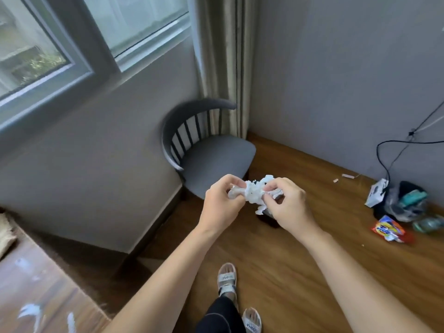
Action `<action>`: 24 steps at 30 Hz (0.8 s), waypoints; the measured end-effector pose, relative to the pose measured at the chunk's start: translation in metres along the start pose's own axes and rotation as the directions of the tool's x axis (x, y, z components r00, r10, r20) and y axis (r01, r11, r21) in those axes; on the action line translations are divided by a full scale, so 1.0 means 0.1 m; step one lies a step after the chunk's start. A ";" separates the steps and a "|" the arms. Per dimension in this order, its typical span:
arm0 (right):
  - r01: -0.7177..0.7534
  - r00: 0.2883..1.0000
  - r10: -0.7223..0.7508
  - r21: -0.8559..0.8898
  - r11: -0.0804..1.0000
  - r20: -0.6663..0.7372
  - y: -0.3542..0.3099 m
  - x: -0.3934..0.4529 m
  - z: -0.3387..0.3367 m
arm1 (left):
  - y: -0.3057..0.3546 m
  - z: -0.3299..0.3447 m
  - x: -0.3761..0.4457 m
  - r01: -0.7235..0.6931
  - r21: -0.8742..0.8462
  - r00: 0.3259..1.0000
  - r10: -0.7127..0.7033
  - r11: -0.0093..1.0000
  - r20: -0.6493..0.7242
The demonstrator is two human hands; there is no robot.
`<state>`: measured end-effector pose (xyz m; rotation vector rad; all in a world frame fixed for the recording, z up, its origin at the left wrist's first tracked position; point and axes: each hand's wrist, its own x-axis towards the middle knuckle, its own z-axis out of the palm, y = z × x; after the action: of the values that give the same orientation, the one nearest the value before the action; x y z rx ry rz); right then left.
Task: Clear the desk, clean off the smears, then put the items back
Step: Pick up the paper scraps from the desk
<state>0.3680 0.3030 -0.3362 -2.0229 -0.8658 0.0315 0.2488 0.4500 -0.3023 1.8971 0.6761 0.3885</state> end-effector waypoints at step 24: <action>-0.565 0.825 0.563 0.054 0.823 0.051 4.10 0.98 1.13 | -2.42 3.12 2.79 0.165 0.171 0.920 -0.214 0.971 0.329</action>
<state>0.6347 0.3027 -0.6822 -2.1515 -0.2471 0.4233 0.5732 0.4672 -0.6614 1.9456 0.6549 -0.1211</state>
